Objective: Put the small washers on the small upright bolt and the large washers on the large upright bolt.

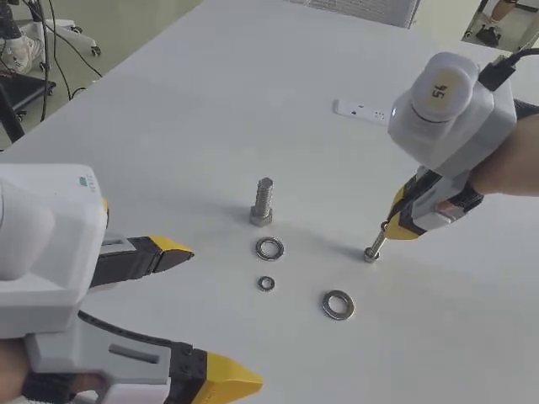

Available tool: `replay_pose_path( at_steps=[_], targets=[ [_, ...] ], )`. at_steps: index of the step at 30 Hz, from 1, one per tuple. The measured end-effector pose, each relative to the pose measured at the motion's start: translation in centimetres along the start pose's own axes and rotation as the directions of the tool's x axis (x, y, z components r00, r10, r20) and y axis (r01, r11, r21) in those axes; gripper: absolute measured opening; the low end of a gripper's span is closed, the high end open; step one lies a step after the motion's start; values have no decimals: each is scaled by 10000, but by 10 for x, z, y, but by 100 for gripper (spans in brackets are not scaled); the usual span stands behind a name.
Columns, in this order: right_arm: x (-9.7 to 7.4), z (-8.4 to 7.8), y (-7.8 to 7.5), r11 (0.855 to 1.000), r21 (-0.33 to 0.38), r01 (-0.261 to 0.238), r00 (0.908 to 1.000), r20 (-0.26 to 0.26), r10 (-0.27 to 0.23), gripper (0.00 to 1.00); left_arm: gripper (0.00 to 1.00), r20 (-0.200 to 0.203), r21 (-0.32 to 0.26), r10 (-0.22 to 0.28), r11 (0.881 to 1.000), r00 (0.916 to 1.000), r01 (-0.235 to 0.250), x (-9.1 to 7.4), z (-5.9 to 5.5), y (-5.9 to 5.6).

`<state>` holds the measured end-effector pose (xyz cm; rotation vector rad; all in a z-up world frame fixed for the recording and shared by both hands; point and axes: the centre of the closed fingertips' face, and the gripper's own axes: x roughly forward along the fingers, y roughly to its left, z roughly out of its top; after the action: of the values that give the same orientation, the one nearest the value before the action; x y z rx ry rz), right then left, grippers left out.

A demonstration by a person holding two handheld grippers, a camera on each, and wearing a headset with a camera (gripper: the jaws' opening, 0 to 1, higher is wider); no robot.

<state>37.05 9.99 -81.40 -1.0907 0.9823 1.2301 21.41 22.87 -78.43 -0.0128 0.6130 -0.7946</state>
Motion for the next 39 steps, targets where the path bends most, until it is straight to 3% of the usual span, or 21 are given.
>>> replay_pose_path(
  at_steps=[39],
  targets=[
    [38,-7,1,9985,306,-449,9990,-43,450,14,86,-135,-74,57,10000,9999,-58,1,-1,2]
  ],
)
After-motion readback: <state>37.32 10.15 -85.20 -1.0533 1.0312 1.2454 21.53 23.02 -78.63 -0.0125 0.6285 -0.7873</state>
